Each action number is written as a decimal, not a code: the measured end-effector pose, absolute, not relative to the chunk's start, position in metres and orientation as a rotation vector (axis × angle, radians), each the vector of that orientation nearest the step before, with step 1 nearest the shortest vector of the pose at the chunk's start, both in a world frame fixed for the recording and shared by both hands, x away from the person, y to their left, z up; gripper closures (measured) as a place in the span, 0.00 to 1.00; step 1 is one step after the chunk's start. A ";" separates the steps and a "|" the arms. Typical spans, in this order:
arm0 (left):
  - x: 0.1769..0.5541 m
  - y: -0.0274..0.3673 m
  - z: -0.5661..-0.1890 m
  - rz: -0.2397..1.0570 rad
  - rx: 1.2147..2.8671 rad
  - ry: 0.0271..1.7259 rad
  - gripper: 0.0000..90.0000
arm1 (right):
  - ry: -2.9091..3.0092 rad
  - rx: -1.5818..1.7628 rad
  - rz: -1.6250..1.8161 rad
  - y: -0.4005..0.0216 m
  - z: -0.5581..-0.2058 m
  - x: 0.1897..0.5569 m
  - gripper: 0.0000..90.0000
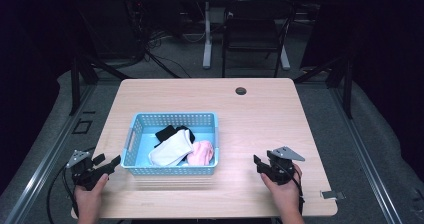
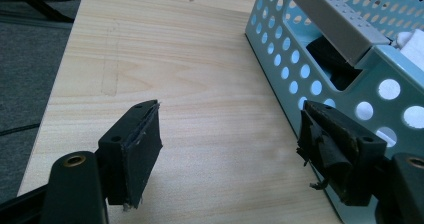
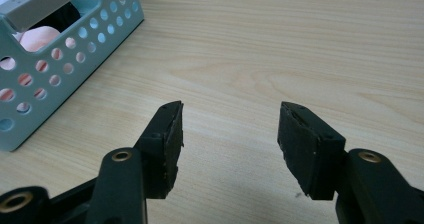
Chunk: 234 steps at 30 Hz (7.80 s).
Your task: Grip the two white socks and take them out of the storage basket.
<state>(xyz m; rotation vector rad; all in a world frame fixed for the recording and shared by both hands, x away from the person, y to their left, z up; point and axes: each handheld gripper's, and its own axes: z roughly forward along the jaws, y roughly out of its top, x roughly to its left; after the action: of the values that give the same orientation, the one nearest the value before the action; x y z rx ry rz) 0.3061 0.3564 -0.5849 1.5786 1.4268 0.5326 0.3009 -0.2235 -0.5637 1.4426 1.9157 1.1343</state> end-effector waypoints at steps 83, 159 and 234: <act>0.305 0.358 -0.585 0.524 1.562 1.428 0.28 | 2.471 1.142 1.035 -0.051 -0.469 0.384 0.53; 0.306 0.358 -0.585 0.519 1.561 1.425 0.28 | 2.468 0.892 1.173 0.020 -0.463 0.362 0.96; 0.305 0.356 -0.585 0.528 1.572 1.430 0.28 | 1.970 1.119 1.270 -0.174 -0.452 0.278 0.97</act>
<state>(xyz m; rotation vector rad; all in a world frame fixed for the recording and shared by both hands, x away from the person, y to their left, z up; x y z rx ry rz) 0.3055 0.3559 -0.5854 1.5722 1.4296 0.5279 0.2782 -0.1740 -0.4521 1.1187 1.9704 1.2698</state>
